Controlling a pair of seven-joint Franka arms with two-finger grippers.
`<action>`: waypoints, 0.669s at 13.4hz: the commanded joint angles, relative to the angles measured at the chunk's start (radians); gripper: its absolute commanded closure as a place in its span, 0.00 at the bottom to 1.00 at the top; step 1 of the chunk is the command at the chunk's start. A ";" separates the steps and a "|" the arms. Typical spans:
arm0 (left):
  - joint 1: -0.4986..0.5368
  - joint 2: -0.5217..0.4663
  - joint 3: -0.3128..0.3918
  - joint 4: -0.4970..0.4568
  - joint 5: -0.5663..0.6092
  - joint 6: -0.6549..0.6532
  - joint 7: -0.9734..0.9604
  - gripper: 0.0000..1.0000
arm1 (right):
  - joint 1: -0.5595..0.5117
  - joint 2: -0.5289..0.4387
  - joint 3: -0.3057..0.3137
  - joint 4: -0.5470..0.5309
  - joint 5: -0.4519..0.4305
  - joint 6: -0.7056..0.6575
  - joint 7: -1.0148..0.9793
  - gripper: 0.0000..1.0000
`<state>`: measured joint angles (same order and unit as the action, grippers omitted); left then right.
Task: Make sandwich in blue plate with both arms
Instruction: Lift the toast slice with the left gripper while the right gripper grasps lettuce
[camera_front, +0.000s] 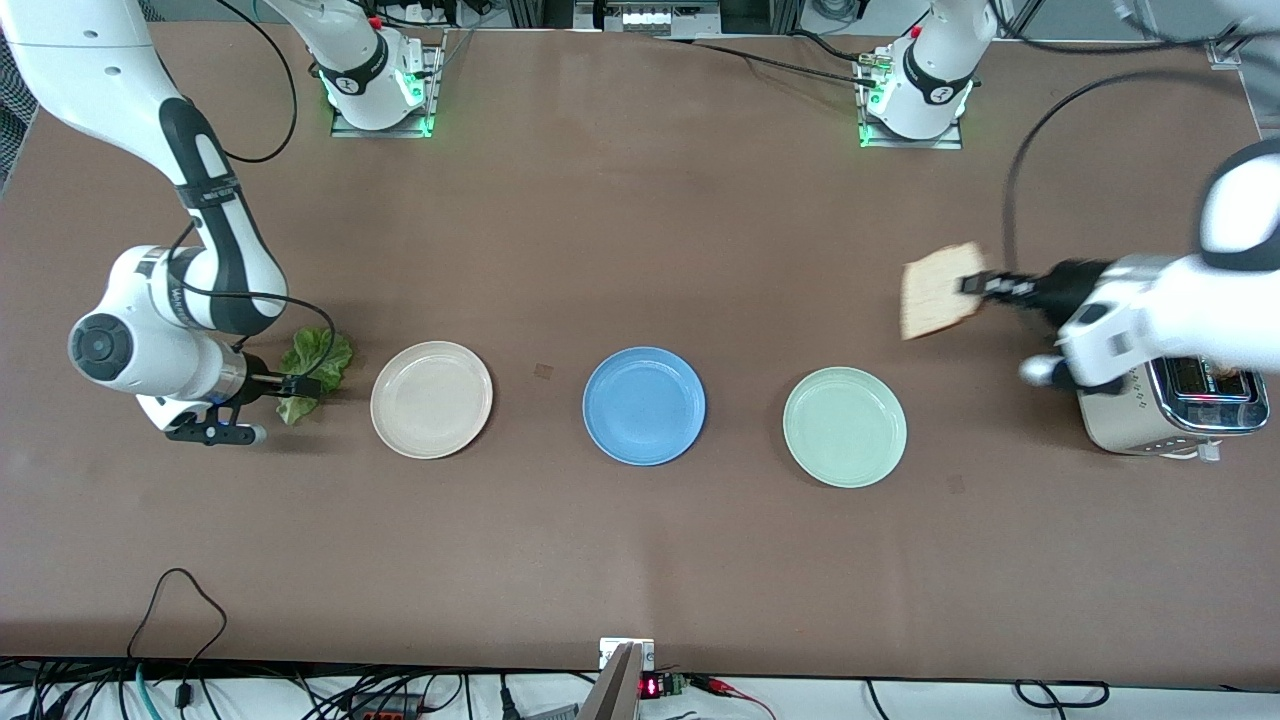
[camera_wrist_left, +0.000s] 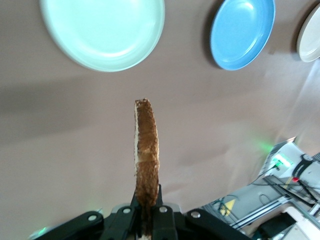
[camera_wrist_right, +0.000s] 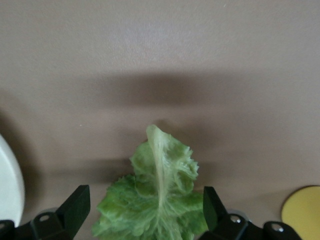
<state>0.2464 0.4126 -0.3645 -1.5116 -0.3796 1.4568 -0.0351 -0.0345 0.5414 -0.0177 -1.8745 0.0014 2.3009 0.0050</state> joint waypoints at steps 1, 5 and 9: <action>-0.094 -0.015 -0.002 -0.156 -0.119 0.222 -0.037 0.99 | 0.004 -0.009 0.002 -0.023 -0.001 0.029 0.018 0.00; -0.245 0.078 -0.002 -0.153 -0.252 0.511 -0.129 0.99 | -0.001 0.015 0.002 -0.018 -0.003 0.052 0.016 0.00; -0.344 0.158 -0.002 -0.144 -0.321 0.753 -0.146 0.99 | -0.005 0.029 0.002 -0.017 -0.003 0.091 0.012 0.00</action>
<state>-0.0705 0.5343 -0.3716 -1.6738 -0.6690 2.1356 -0.1741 -0.0334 0.5650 -0.0182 -1.8868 0.0014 2.3614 0.0051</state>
